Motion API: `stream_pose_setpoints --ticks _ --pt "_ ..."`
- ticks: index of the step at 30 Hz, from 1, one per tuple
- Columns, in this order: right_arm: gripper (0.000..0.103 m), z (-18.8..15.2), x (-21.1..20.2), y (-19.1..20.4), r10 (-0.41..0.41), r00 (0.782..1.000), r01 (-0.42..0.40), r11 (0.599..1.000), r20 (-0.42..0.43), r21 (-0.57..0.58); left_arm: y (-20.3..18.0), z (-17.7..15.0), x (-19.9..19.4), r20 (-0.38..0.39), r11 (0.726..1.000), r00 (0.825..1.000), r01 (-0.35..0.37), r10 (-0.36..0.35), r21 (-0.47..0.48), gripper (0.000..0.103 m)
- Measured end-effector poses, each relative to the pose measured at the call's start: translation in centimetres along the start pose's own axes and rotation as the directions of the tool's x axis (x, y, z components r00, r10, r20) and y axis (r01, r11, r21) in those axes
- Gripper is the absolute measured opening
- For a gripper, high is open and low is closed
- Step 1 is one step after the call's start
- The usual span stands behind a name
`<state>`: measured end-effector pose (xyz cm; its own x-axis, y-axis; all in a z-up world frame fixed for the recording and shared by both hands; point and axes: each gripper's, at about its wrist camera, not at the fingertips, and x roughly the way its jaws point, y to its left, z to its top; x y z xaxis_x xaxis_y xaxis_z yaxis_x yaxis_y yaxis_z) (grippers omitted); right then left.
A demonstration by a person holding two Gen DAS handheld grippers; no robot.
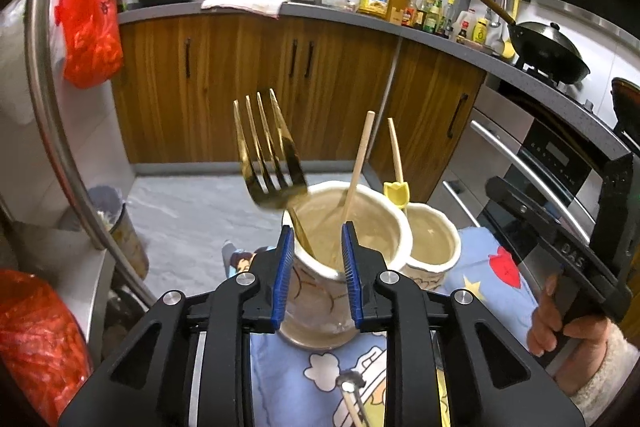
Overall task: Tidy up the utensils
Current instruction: 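Release the fork and chopstick into the holder by opening both grippers, then move both open grippers back down over the cutlery on the cloth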
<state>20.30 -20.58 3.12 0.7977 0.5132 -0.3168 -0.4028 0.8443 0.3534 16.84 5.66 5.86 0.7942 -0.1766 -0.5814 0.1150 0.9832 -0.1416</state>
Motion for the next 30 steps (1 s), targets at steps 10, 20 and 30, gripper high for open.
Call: stream_pose_setpoints --ticks 10,20,30 --pt "0.074 -1.6 -5.2 0.3 -0.009 0.998 0.009 1.0 -0.061 -0.004 0.0 -2.2 -3.3 0.008 0.999 0.999 -0.032 0.032 -0.009 0.061" --pt "0.086 -4.8 -8.4 0.6 -0.052 0.989 0.048 0.998 -0.137 -0.036 -0.3 -6.6 -5.8 -0.036 0.998 0.997 -0.061 0.061 0.001 0.077" --pt "0.086 -8.5 -8.6 0.0 -0.096 0.97 0.089 0.995 -0.223 -0.039 -0.2 -11.1 -5.3 -0.109 0.999 0.994 -0.027 0.024 -0.022 0.078"
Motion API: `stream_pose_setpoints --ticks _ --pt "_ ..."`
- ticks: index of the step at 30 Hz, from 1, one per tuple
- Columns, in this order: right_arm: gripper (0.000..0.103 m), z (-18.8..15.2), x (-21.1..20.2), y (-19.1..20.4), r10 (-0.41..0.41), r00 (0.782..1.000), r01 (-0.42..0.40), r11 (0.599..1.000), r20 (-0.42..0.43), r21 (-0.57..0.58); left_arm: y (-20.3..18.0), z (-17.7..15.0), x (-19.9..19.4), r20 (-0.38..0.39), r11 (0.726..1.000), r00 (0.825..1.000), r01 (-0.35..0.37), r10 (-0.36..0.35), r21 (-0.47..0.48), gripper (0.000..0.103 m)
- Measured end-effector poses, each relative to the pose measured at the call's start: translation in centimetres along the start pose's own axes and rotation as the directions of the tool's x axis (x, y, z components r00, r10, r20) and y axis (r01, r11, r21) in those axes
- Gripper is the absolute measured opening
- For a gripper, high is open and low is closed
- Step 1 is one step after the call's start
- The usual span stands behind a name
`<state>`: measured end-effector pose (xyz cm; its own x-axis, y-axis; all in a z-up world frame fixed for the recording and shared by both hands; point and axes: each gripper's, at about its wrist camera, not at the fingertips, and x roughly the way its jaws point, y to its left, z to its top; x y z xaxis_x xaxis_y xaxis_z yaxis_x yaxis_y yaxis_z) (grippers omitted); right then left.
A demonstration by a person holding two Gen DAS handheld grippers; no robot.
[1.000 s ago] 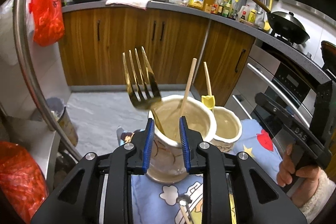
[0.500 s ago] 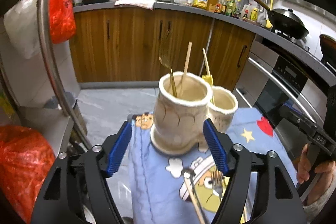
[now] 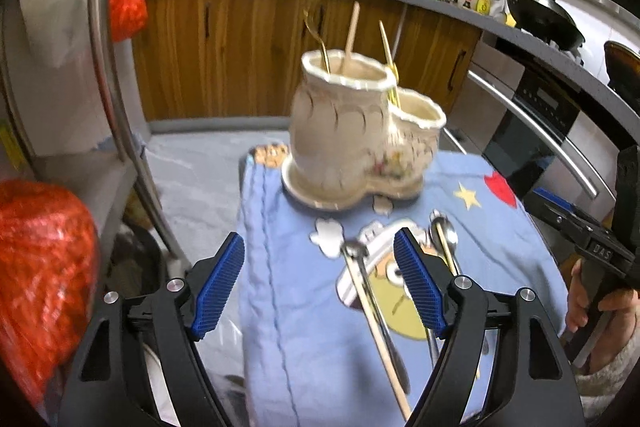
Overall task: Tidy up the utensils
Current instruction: 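Move both open grippers back down over the cutlery on the cloth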
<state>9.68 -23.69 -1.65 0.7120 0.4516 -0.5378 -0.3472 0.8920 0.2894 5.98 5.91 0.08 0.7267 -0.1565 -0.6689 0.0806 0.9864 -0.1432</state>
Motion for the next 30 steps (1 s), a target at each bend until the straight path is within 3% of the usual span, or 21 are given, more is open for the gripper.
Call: stream_pose_setpoints --ticks 6,11,16,23,30 --pt "0.086 -2.2 1.2 0.0 -0.026 0.998 0.025 1.0 -0.059 -0.015 -0.5 -2.1 2.1 -0.054 1.0 0.999 0.005 -0.005 -0.001 0.078" --pt "0.079 -3.8 2.2 0.5 -0.038 0.994 0.035 0.999 -0.107 -0.038 -1.1 -2.9 3.4 -0.077 1.0 0.997 0.026 -0.026 -0.003 0.077" --pt "0.061 -4.7 3.3 0.7 -0.055 0.988 0.048 0.998 -0.142 -0.048 -2.2 -3.3 4.1 -0.074 0.999 0.997 0.024 -0.021 0.04 0.074" --pt "0.029 -4.8 5.3 2.0 -0.051 0.98 0.041 0.998 -0.194 -0.057 -2.6 -3.7 4.8 -0.062 0.997 0.998 0.032 -0.027 0.071 0.059" --pt "0.014 -4.8 7.4 3.8 -0.102 0.969 0.077 0.99 -0.227 -0.116 -2.7 -4.3 5.6 -0.08 0.994 0.996 0.055 -0.048 0.09 0.05"
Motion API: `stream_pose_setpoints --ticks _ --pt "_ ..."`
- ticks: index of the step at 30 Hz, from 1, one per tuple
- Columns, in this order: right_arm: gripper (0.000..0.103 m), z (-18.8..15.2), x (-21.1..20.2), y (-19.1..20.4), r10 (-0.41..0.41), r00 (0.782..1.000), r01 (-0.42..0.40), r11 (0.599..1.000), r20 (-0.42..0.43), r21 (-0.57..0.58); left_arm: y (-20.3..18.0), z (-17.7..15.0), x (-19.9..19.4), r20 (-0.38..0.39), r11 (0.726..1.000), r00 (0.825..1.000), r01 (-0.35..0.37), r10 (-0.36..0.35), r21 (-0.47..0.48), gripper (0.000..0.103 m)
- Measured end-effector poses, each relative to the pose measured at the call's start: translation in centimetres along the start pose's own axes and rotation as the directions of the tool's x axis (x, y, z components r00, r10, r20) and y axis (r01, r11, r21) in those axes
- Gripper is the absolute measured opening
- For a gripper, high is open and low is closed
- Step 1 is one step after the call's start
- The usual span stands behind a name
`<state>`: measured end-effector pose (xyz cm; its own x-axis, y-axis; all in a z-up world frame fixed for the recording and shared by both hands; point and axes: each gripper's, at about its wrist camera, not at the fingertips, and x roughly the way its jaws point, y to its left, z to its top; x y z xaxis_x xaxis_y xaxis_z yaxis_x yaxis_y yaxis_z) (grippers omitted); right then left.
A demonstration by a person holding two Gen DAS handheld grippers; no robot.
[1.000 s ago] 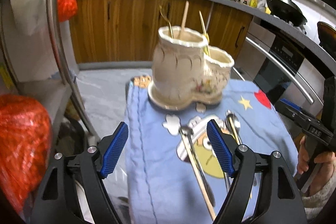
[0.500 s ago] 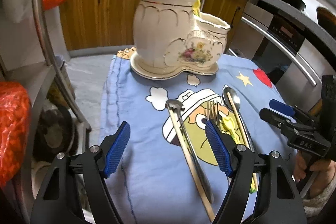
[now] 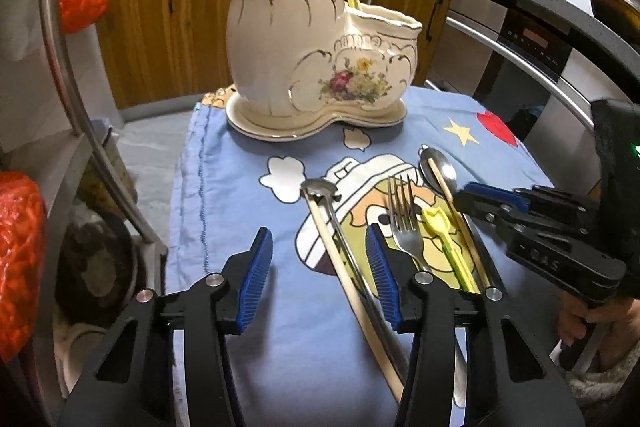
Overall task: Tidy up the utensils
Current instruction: 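Move both open grippers back down over the cutlery on the cloth, then grasp a wooden chopstick with the right gripper while the left gripper grasps a gold fork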
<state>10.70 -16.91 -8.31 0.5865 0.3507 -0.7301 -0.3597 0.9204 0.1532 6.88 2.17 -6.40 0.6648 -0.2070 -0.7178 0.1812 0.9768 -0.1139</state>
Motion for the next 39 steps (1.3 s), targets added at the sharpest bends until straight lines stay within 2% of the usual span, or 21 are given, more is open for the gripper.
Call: stream_pose_setpoints --ticks 7,19,24,32,34,39 --pt "0.014 0.3 0.5 0.6 -0.013 1.0 0.013 1.0 -0.022 -0.002 0.0 -0.1 0.2 -0.006 0.999 0.999 0.035 -0.035 0.0 0.046" --pt "0.014 -1.2 -1.0 1.3 0.044 0.994 -0.043 0.999 -0.097 0.013 0.0 -0.3 0.2 -0.006 0.998 0.998 0.068 -0.068 -0.005 0.045" --pt "0.013 -1.3 -0.3 1.3 0.039 0.993 -0.036 0.999 -0.114 0.029 -0.3 -0.3 0.1 -0.005 0.998 0.997 0.071 -0.071 0.003 0.045" --pt "0.012 -1.1 0.2 2.2 -0.039 0.995 0.036 0.999 -0.089 -0.037 -0.2 -0.6 -0.1 -0.005 0.998 0.998 0.065 -0.065 0.002 0.045" --pt "0.005 -1.3 0.1 2.2 -0.055 0.996 0.053 0.998 -0.066 -0.042 -0.2 -0.6 0.0 -0.005 0.998 0.998 0.063 -0.063 0.002 0.044" --pt "0.005 -1.3 -0.9 0.9 0.007 1.0 -0.005 0.999 -0.029 0.048 -0.4 -0.5 0.5 -0.027 0.998 0.997 0.068 -0.068 -0.002 0.038"
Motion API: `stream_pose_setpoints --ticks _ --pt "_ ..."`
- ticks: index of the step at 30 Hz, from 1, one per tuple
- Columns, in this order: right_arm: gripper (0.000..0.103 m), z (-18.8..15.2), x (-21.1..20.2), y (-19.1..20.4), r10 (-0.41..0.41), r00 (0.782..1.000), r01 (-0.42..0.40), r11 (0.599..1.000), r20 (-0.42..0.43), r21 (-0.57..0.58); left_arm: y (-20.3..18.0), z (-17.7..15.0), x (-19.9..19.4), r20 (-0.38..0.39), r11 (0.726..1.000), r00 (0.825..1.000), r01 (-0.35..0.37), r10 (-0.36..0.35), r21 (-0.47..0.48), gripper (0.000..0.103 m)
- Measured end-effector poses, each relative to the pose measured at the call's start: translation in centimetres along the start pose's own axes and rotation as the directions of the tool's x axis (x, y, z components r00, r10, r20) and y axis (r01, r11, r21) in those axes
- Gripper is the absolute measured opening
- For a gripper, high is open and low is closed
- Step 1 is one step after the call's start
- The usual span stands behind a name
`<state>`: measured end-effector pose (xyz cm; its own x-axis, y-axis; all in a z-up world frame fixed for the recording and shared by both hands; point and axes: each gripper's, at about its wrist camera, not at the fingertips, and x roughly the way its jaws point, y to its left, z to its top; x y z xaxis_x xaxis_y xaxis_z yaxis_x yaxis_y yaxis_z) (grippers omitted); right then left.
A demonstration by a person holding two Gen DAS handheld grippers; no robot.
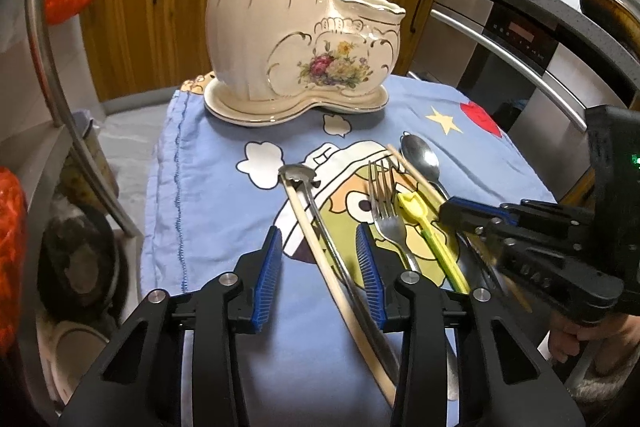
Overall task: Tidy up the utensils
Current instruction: 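Grasp a wooden chopstick with the right gripper while the left gripper grasps a gold fork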
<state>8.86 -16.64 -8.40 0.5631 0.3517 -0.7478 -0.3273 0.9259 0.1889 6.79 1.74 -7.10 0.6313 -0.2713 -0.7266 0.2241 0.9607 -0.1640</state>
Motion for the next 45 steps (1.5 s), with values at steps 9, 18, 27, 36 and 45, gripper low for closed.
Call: stream_pose_setpoints --ticks 9,18,27,36,45 --pt "0.005 0.0 -2.5 -0.5 0.087 0.994 -0.09 0.995 0.068 0.042 -0.8 2.1 1.7 -0.012 0.999 0.999 -0.035 0.035 0.008 0.018" --pt "0.005 -0.3 -3.0 -1.2 0.111 0.99 -0.115 0.992 0.09 0.05 -1.1 2.8 4.2 -0.056 0.992 0.991 -0.122 0.123 0.024 0.015" --pt "0.005 -0.4 -3.2 -1.7 0.136 0.986 -0.142 0.988 0.099 0.056 -1.5 3.2 5.0 -0.085 0.99 0.986 -0.142 0.143 0.019 0.015" --pt "0.005 -0.5 -2.8 -1.6 0.148 0.983 -0.155 0.986 0.105 0.059 -1.6 3.1 5.3 -0.047 0.983 0.983 -0.177 0.179 0.049 0.006" --pt "0.005 -0.3 -3.7 -1.9 0.146 0.979 -0.156 0.985 0.142 0.066 -1.0 3.1 3.0 0.032 0.995 0.995 -0.099 0.099 0.004 0.003"
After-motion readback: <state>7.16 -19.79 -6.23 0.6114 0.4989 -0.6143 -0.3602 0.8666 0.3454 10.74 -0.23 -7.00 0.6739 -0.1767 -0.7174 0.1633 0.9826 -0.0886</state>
